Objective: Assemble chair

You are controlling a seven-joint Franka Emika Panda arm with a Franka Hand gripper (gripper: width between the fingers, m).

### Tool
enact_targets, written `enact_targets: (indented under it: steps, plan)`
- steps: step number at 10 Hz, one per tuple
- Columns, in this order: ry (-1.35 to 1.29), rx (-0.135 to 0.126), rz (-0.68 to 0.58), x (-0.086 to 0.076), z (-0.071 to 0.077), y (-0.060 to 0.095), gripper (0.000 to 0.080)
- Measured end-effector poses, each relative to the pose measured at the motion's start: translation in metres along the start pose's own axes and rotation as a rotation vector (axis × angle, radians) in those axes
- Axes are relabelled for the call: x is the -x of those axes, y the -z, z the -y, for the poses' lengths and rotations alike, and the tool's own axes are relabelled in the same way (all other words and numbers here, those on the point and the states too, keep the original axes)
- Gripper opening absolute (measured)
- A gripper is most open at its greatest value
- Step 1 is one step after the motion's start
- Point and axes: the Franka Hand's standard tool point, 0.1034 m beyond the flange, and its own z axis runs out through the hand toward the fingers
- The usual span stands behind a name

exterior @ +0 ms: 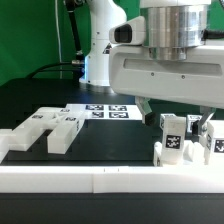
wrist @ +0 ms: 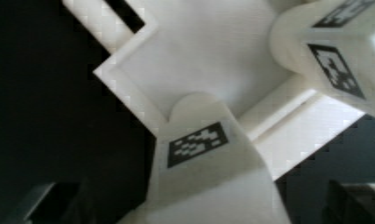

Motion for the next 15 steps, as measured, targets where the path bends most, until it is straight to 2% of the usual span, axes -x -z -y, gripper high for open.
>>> enact_targets:
  steps: [5,8,10,11,13,15]
  plan:
    - [0.232,0.015,-0.007,-0.0016,-0.0022,-0.0002,0.0649]
    - [0.207,0.015,-0.007,-0.0019,-0.0026,-0.0002,0.0288]
    - [0.145,0.013,-0.007,-0.0019,-0.0025,-0.0003,0.0288]
    - [0.033,0.013,-0.007,-0.0018,-0.0026,-0.0004,0.0288]
    - [-0.217,-0.009,-0.01,-0.0036,-0.0034,-0.0013,0.0289]
    - [-0.454,-0.04,-0.014,-0.0059,-0.0028,-0.0015,0.0289]
